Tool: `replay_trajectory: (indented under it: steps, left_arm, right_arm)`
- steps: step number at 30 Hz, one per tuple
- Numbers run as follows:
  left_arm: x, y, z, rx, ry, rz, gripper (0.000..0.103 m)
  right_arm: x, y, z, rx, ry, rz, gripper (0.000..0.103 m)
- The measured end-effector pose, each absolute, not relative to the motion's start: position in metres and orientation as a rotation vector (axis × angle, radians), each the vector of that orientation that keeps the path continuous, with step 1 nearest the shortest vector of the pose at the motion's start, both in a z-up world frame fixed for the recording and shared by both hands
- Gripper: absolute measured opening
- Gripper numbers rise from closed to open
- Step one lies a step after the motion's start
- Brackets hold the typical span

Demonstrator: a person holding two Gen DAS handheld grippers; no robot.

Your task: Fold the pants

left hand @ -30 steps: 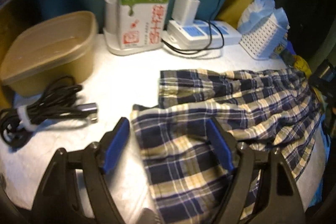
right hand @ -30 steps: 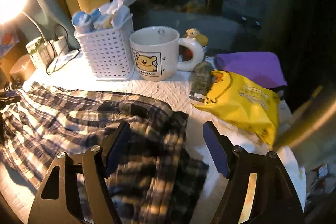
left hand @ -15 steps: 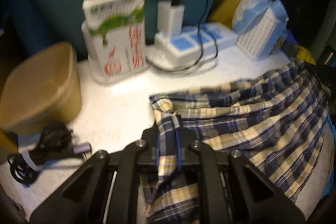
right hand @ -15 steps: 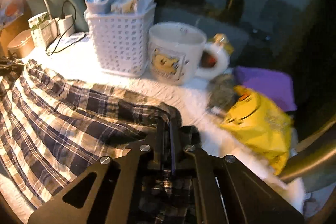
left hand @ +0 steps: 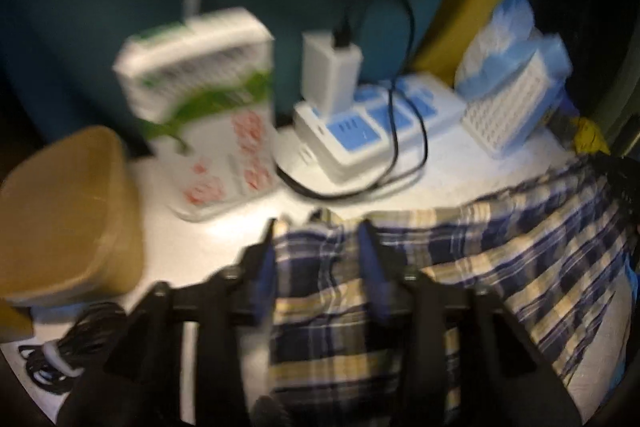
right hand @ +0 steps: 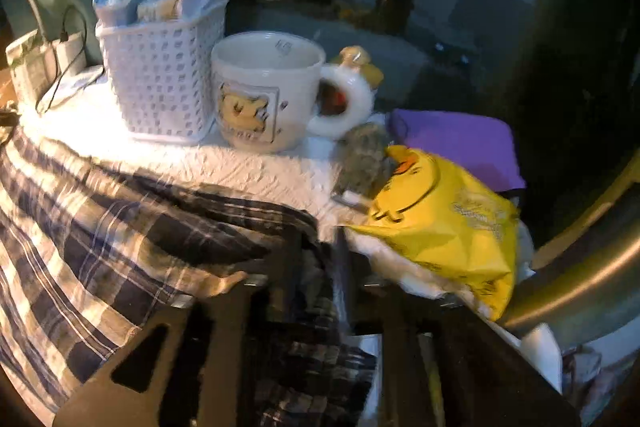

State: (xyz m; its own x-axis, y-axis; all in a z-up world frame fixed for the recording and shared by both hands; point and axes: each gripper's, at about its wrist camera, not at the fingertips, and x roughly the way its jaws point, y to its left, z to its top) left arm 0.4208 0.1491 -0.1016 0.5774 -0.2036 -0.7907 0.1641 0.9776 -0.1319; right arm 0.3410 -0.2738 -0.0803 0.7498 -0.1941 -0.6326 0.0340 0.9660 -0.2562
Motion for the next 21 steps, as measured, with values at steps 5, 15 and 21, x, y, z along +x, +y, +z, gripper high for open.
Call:
replay_trajectory:
  steps: [5,15,21]
  left_arm:
    - [0.393,0.179,-0.059,-0.096,0.829,-0.159,0.084]
    - [0.301,0.124,-0.054,-0.117,0.827,-0.269,0.087]
    - [0.255,0.098,-0.086,-0.142,0.910,-0.291,0.087]
  right_arm:
    - [0.317,-0.266,-0.052,-0.184,0.643,-0.090,0.068]
    - [0.301,-0.186,-0.066,-0.147,0.687,0.149,0.069]
    - [0.288,-0.152,-0.081,-0.144,0.714,0.236,0.076]
